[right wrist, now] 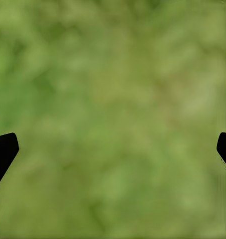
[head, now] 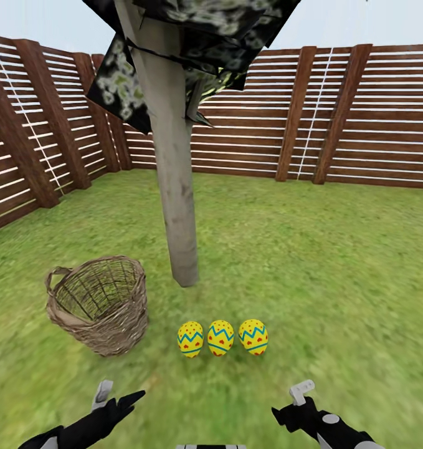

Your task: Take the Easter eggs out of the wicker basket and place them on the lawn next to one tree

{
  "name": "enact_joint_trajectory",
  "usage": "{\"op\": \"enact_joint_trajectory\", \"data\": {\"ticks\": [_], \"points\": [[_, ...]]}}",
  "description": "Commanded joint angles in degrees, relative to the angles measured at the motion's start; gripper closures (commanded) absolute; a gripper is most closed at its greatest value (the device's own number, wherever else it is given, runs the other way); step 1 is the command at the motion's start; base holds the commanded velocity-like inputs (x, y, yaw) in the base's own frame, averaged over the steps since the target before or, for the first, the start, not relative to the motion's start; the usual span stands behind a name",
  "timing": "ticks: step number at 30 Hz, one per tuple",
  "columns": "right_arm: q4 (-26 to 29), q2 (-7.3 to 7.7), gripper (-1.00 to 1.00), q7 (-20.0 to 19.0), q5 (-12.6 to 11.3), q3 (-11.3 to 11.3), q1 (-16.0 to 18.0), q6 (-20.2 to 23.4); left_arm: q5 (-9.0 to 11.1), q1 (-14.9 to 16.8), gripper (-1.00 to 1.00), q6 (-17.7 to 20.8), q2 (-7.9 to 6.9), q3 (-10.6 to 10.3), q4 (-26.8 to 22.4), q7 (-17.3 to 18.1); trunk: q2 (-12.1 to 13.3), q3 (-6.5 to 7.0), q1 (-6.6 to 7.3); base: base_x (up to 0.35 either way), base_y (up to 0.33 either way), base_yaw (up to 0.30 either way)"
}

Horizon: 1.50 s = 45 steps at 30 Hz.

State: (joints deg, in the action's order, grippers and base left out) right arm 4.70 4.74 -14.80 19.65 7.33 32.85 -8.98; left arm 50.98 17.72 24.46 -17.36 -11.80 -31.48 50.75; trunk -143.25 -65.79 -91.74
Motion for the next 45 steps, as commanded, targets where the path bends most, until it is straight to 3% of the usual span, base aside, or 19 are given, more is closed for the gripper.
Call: {"op": "enact_joint_trajectory", "data": {"ticks": [1,24,34,40,45], "points": [[-0.1,0.01,-1.0,-0.2,0.5,0.5,0.0,-0.2,0.6,0.0,-1.0,0.0,0.56,-0.3,1.8,-0.1,0.0,0.18,0.04,0.0,0.0,0.0],[-0.1,0.03,-1.0,-0.3,0.7,0.5,0.0,-0.3,0.5,0.0,-1.0,-1.7,1.91,-0.3,3.8,-0.4,8.8,4.36,4.89,0.0,0.0,0.0],[-0.1,0.03,-1.0,-0.2,0.7,0.5,0.0,-0.3,0.7,0.0,-1.0,-2.1,0.73,-0.2,3.9,0.1,12.8,6.15,7.08,0.0,0.0,0.0],[-0.1,0.04,-1.0,-0.3,0.7,0.5,0.0,-0.3,1.0,0.0,-1.0,-7.1,0.52,0.2,7.2,0.3,15.2,7.23,8.4,0.0,0.0,0.0],[-0.1,-0.06,-1.0,-0.3,0.7,0.4,0.0,-0.3,0.9,0.0,-1.0,-8.6,0.42,0.2,8.3,0.6,17.2,8.13,9.5,0.0,0.0,0.0]]}}
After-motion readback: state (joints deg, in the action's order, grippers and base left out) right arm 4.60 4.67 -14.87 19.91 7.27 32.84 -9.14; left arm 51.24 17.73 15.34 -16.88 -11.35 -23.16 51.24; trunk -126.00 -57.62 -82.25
